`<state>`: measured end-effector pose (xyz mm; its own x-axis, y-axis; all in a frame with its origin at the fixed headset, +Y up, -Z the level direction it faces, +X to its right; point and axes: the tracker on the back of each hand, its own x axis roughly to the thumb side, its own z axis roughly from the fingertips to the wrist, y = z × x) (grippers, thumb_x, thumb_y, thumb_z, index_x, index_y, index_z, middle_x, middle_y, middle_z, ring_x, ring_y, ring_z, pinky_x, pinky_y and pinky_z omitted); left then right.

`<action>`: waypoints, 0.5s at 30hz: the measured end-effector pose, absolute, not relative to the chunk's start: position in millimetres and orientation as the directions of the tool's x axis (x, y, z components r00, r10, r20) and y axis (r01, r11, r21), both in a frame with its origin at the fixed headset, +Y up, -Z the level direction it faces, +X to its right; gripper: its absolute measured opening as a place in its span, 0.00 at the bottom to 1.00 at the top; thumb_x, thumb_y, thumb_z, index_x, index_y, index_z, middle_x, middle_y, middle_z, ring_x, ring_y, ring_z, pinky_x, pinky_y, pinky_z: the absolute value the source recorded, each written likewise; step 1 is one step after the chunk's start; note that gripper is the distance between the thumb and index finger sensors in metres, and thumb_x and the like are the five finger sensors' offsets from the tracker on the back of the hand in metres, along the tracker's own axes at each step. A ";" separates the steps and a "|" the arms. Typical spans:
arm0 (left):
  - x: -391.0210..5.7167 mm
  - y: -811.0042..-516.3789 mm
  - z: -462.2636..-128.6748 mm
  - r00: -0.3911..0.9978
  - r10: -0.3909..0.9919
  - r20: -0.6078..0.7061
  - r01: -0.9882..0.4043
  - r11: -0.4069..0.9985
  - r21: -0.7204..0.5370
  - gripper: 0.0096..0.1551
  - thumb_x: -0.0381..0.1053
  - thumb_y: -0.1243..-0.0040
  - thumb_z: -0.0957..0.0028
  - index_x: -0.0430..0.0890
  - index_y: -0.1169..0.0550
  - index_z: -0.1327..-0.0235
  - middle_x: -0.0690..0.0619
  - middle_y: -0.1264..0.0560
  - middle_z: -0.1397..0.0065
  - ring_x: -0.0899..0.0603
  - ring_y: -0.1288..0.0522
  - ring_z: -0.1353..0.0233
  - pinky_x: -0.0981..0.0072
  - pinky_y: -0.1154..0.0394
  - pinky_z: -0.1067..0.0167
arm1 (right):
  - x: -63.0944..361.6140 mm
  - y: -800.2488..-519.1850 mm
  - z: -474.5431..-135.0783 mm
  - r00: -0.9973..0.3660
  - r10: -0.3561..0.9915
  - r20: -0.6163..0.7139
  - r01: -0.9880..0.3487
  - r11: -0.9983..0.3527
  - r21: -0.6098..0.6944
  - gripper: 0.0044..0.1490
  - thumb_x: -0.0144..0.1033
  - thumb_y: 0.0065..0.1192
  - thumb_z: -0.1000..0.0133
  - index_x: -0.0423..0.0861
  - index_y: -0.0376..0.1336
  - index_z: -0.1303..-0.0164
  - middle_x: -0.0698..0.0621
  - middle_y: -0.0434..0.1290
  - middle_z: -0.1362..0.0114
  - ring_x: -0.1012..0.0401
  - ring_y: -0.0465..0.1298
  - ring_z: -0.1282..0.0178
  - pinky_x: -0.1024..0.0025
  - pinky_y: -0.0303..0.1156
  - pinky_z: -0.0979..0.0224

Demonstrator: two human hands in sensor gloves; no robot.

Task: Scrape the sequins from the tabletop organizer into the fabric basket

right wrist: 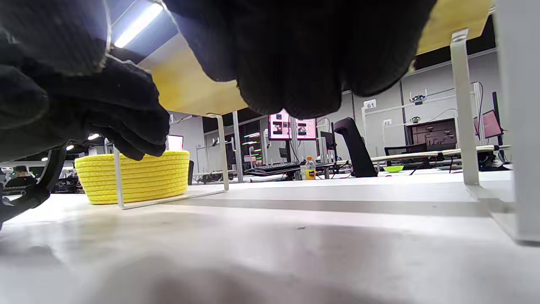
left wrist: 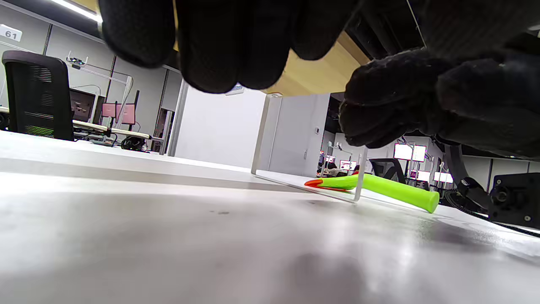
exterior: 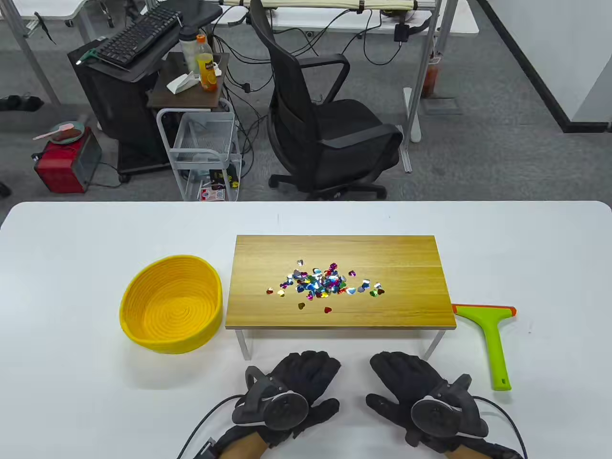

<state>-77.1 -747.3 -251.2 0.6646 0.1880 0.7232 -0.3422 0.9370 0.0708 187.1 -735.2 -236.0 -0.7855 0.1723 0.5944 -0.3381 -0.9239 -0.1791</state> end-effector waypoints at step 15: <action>-78.0 -746.3 -251.6 0.669 0.182 0.721 -0.348 0.933 0.087 0.45 0.76 0.44 0.55 0.48 0.30 0.32 0.43 0.26 0.27 0.34 0.24 0.32 0.36 0.28 0.36 | 185.5 -736.8 -234.1 -0.787 0.178 0.591 -0.335 -0.927 -0.166 0.47 0.69 0.61 0.41 0.45 0.61 0.23 0.42 0.73 0.24 0.43 0.77 0.29 0.43 0.72 0.28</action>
<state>-78.0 -746.3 -251.6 0.6689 0.1821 0.7207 -0.3483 0.9333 0.0874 185.5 -736.8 -234.1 -0.7866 0.1780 0.5913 -0.3349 -0.9274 -0.1664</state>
